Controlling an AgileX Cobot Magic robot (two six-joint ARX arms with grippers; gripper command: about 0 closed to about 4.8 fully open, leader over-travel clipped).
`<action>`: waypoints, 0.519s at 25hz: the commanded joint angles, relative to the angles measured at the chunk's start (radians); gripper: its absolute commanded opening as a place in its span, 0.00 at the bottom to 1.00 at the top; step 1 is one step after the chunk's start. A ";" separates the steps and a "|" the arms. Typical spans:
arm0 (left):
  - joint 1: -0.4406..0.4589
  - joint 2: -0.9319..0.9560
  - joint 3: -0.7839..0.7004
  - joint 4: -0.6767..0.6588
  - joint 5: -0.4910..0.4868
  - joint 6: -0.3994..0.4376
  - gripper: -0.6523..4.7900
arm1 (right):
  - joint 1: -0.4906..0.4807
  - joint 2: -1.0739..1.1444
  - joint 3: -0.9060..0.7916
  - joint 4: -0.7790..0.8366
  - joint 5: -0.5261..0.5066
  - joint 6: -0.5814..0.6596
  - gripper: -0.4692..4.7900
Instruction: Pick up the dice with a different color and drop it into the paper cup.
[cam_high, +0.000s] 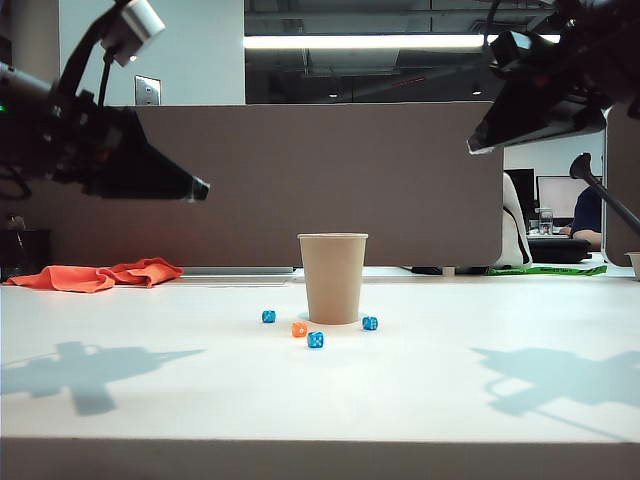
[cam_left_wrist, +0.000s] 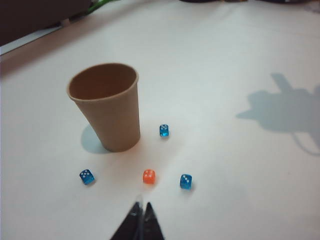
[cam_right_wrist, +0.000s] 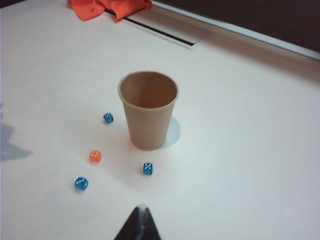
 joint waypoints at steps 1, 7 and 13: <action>-0.002 0.020 0.006 0.009 0.012 0.037 0.12 | 0.001 -0.003 0.006 -0.043 -0.042 0.001 0.09; -0.002 0.060 0.006 0.014 0.024 0.074 0.11 | 0.001 -0.003 0.006 -0.147 -0.062 0.001 0.09; -0.002 0.142 0.036 0.023 0.076 0.128 0.11 | 0.001 -0.003 0.006 -0.159 -0.110 0.003 0.09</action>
